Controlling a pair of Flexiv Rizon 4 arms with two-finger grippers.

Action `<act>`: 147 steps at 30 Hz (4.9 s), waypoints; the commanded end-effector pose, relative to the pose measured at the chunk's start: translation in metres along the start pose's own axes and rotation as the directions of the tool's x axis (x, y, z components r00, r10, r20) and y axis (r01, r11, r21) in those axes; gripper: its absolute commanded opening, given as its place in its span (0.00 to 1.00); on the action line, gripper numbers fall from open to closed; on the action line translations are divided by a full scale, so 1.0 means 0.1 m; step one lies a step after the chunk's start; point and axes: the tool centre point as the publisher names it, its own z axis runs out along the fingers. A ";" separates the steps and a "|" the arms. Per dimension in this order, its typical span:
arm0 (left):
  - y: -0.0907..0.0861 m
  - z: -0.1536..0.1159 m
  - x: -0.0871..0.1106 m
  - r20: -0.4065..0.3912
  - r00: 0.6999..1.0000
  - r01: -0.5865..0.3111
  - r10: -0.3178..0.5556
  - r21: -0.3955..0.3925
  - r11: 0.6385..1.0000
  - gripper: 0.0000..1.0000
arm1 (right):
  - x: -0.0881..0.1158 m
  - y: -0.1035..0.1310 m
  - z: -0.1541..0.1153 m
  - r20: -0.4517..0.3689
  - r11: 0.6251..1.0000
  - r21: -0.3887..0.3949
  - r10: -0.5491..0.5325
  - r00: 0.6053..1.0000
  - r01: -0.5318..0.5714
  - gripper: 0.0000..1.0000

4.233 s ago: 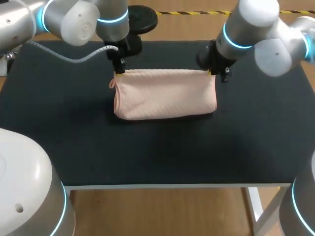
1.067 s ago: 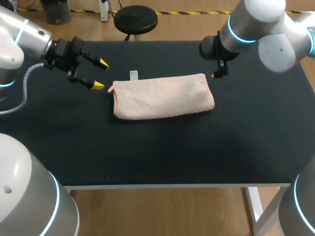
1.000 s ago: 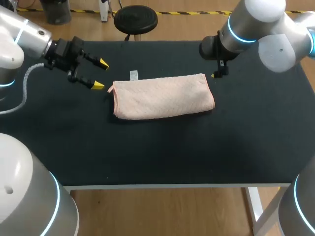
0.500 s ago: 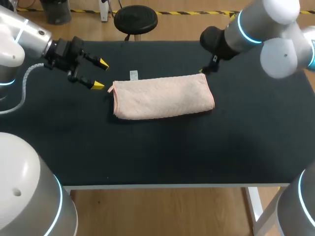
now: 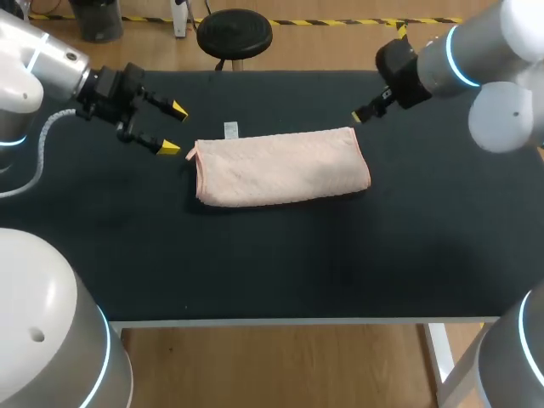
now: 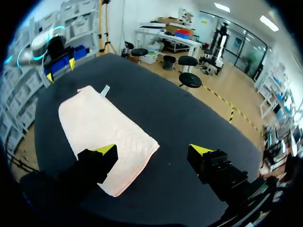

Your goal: Fold the towel

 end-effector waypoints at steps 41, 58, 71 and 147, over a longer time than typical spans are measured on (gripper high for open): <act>0.00 0.00 0.00 0.002 1.000 -0.001 0.001 0.000 1.000 1.00 | 0.49 -0.78 0.70 -0.290 0.821 0.350 0.553 0.781 -0.451 1.00; 0.00 0.00 0.00 0.002 1.000 -0.001 0.001 0.000 1.000 1.00 | 0.61 -0.74 0.90 -0.317 0.791 0.363 0.602 0.733 -0.493 1.00; 0.00 0.00 0.00 0.002 1.000 -0.001 0.001 0.000 1.000 1.00 | 0.69 -0.70 0.99 -0.323 0.765 0.362 0.638 0.699 -0.532 1.00; 0.00 0.00 0.00 0.002 1.000 -0.001 0.001 0.000 1.000 1.00 | 2.75 1.01 0.95 -0.043 0.920 0.308 0.268 0.962 -0.242 1.00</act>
